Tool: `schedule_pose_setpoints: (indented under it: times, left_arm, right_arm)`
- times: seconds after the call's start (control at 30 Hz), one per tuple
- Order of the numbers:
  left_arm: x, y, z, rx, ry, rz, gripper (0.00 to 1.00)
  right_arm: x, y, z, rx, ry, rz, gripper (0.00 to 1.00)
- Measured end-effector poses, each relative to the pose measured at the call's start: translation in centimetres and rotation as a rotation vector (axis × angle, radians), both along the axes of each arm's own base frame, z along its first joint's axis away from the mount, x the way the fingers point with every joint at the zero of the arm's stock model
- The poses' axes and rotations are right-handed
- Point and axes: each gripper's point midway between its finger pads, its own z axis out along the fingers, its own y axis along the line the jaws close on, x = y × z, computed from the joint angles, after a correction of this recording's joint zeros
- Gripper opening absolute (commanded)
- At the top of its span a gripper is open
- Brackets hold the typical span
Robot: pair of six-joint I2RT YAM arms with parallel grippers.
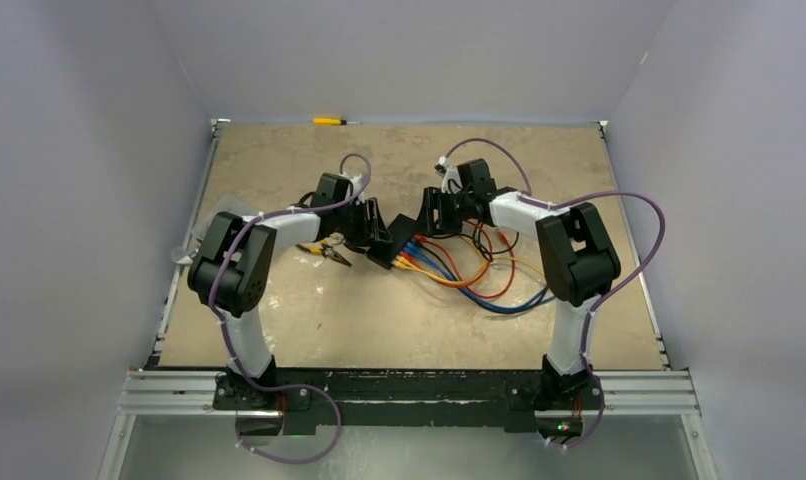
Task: Pull the plug from the switch port
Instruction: Move the switch port to the center of the board.
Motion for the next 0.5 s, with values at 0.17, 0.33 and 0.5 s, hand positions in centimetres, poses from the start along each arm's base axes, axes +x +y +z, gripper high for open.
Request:
schedule_pose_setpoints:
  times: [0.17, 0.33, 0.5]
  left_arm:
    - [-2.0, -0.5, 0.7, -0.014, 0.008, -0.007, 0.39]
    - [-4.1, -1.0, 1.6, -0.030, 0.012, -0.014, 0.36]
    - [-6.0, -1.3, 2.6, -0.060, 0.006, -0.015, 0.37]
  right_arm:
    - [-0.3, 0.4, 0.0, 0.020, 0.012, 0.025, 0.50]
    - [-0.9, 0.7, 0.1, 0.046, 0.027, 0.050, 0.47]
    - [-2.3, 0.9, -0.6, 0.066, 0.055, 0.083, 0.47]
